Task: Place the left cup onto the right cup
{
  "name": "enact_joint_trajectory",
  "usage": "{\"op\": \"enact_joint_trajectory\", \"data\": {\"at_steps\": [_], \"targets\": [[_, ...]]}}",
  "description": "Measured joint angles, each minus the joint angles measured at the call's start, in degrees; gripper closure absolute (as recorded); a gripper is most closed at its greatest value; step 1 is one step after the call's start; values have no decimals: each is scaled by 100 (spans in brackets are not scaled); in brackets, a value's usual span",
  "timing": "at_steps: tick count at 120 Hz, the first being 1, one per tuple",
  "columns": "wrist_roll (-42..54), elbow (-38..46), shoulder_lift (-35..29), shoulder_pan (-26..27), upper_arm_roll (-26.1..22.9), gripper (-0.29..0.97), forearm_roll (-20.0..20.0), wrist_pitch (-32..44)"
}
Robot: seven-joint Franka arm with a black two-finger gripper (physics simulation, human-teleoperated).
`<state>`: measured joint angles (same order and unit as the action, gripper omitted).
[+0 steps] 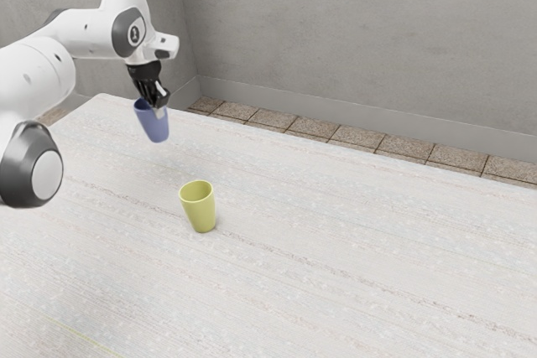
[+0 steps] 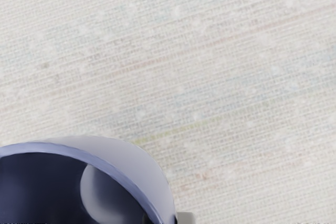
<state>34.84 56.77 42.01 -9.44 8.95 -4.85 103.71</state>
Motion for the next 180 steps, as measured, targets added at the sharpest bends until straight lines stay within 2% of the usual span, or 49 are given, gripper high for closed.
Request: {"op": "enact_joint_trajectory", "data": {"at_steps": [70,105,180], "targets": [[-2,1028,-987,578,18,79,9,-6],[0,1071,-1136,904,18,79,73,-22],[-8,2065,-1785,1331,-39,79,94,50]]}}
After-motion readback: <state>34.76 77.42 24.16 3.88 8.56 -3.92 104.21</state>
